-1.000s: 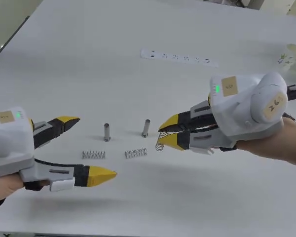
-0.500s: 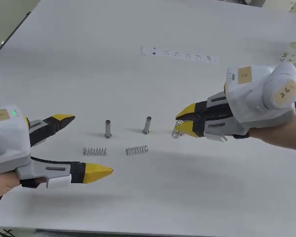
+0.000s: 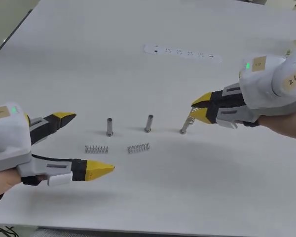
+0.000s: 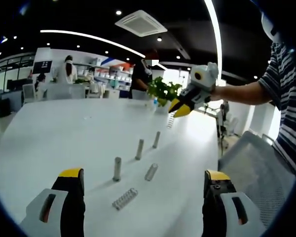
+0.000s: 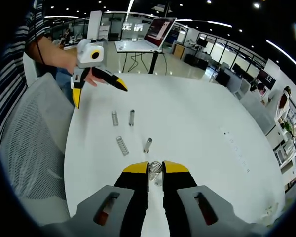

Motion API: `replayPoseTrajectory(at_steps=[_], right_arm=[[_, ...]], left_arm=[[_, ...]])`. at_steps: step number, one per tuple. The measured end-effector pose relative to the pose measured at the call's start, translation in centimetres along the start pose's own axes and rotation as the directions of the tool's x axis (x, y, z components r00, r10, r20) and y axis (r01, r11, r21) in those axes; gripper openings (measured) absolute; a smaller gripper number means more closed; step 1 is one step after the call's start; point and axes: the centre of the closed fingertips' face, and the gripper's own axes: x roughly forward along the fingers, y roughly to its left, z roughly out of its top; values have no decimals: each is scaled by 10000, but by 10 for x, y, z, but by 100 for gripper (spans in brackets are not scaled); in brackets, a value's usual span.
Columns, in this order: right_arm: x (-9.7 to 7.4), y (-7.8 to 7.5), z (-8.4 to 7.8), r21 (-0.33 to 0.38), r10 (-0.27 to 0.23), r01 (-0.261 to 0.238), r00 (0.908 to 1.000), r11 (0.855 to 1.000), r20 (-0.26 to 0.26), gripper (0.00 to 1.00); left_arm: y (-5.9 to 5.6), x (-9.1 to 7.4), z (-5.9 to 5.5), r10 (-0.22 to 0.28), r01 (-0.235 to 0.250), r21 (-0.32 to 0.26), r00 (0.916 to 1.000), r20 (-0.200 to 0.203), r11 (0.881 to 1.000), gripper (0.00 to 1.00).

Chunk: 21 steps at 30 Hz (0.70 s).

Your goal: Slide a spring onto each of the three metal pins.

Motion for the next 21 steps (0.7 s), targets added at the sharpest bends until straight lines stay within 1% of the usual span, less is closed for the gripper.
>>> replayPoseTrajectory(at_steps=[5,10,12,14,19,21], right_arm=[[1,-14,-5,370,-355,355,9994,9987,-18,7],[3,-25,-9,753,-597,599,9982,9954,-48,7],[4,-28,-10,913,-646,644,9979,9937,-1,7],[6,-29,-12,942,-674,677,9977,9933,-68,7],[9,-31,-13,1187,-727,722,9974,9903,-1,7],[11,-31,-15,1195,-720,722,9974,9902,-57,7]], left_arm=[[1,-1,0,48,-48,-17,10000,-10,10000,98],[1,-2,-1,62,-62,-20,10000,-55,10000,98],[2,-3,-1,80,-80,-37,10000,-51,10000,98],[2,-3,-2,104,-104,-30,9999,-73,9999,98],[3,-3,-1,123,-123,-53,9999,-46,9999,98],[3,-3,-1,123,-124,-63,9999,-52,9999,98]])
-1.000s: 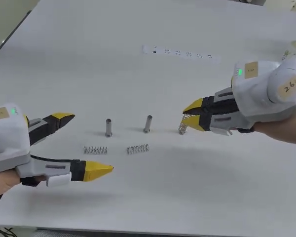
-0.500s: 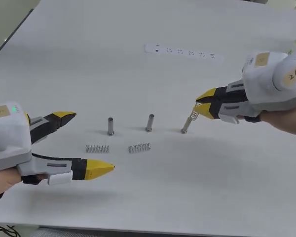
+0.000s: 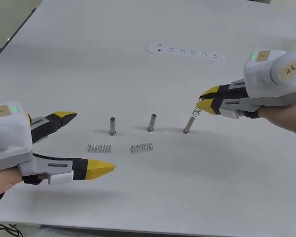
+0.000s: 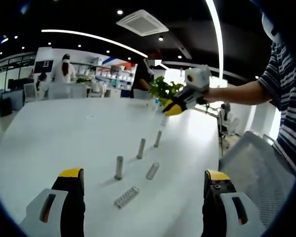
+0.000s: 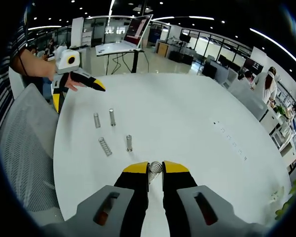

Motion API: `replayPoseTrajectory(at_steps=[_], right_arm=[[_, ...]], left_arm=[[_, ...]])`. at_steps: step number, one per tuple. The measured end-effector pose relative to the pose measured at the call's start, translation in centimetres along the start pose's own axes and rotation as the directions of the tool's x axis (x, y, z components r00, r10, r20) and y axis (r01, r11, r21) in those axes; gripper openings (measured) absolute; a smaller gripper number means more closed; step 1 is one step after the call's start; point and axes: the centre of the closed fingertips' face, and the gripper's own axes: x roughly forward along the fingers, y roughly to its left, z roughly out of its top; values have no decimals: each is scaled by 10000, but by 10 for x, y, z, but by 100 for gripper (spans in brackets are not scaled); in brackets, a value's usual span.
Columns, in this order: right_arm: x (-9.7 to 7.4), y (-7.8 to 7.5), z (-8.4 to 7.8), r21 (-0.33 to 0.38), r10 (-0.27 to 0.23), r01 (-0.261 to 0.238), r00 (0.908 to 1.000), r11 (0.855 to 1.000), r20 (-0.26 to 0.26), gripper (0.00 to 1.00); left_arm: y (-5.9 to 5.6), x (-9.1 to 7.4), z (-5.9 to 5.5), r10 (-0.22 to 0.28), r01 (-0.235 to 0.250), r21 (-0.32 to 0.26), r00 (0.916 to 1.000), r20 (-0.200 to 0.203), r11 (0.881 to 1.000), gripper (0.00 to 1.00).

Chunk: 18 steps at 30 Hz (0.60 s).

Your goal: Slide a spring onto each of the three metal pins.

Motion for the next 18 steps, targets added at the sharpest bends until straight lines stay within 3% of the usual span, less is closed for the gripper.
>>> replayPoseTrajectory(at_steps=[18], right_arm=[[10,1,-4,18,104,-103,9998,9999,-194,7]], left_arm=[[1,-1,0,-17,18,66,9999,-127,10000,98]])
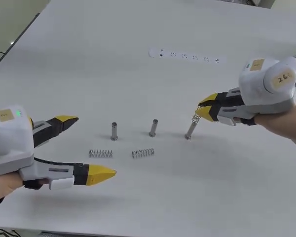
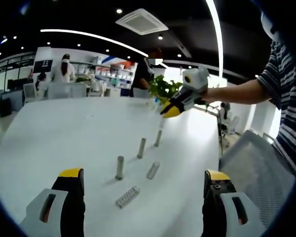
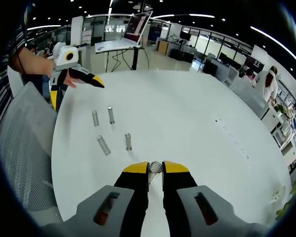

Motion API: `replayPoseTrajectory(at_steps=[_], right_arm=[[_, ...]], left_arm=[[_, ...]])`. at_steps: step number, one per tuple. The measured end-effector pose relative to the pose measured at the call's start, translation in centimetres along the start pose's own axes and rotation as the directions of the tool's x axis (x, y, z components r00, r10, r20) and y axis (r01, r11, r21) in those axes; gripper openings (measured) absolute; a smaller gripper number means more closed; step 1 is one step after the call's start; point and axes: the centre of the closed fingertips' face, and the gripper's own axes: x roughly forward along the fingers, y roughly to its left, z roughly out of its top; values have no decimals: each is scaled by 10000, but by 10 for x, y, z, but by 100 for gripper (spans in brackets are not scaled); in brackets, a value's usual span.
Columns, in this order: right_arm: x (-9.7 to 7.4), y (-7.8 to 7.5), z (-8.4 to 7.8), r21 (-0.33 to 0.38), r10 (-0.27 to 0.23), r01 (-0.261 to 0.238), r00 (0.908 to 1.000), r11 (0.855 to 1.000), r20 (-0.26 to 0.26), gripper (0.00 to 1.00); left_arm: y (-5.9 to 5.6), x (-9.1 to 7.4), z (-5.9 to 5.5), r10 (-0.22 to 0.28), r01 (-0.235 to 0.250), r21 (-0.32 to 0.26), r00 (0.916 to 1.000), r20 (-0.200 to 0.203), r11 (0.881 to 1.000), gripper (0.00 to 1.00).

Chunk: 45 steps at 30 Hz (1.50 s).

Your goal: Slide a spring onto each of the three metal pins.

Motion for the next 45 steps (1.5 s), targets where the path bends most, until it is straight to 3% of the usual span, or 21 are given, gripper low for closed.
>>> replayPoseTrajectory(at_steps=[23,45], right_arm=[[12,6,-20,241,176,-166,9990,9996,-410,7],[34,14,-44,621,310,-238,9927,9978,-1169,7]], left_arm=[[-1,-1,-1,-3,3,-87,10000,-15,10000,98],[0,-1,-4,56,-56,-200,10000,-26,9998,97]])
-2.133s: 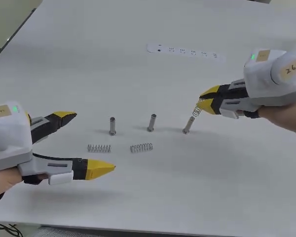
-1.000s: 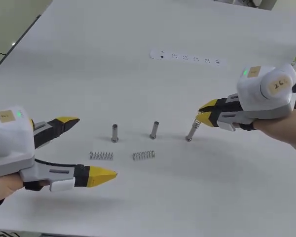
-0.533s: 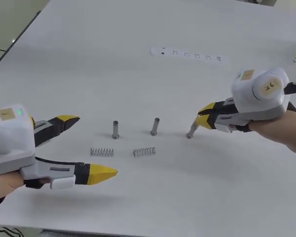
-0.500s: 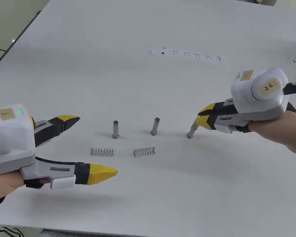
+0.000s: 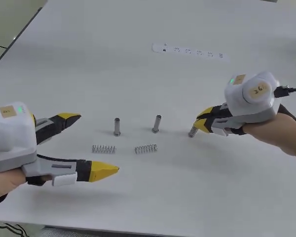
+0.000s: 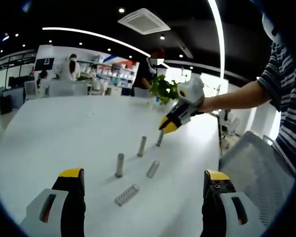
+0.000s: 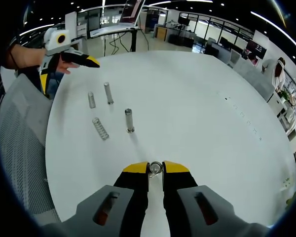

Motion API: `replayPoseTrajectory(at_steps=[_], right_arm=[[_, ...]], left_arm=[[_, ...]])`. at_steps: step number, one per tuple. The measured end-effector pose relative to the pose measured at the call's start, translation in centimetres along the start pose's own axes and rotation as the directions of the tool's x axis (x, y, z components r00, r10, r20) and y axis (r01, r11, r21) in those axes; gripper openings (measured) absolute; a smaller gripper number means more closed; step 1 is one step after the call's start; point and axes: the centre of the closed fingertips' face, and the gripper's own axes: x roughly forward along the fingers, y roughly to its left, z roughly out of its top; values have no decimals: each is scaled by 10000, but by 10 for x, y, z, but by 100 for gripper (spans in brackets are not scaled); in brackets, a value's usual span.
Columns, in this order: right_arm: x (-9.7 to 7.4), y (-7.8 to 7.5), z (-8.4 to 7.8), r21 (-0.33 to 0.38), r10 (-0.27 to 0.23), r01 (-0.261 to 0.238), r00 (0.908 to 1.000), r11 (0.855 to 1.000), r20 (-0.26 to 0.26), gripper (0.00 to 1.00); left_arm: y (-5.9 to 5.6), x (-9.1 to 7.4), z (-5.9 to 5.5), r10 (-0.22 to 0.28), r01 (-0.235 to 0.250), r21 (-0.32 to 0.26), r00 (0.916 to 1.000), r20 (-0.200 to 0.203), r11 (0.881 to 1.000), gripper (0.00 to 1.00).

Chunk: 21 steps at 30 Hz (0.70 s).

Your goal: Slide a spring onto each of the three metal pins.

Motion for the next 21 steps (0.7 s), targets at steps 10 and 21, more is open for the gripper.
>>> replayPoseTrajectory(at_steps=[10,21], right_arm=[[4,0,-5,197,-24,28,9998,9998,-209,8],[5,-2,-6,439,-33,44,9997,9990,-239,8]], left_arm=[[0,1,-1,-9,9,14,10000,-21,10000,97],[0,2,0,-28,28,-1,10000,-5,10000,97]])
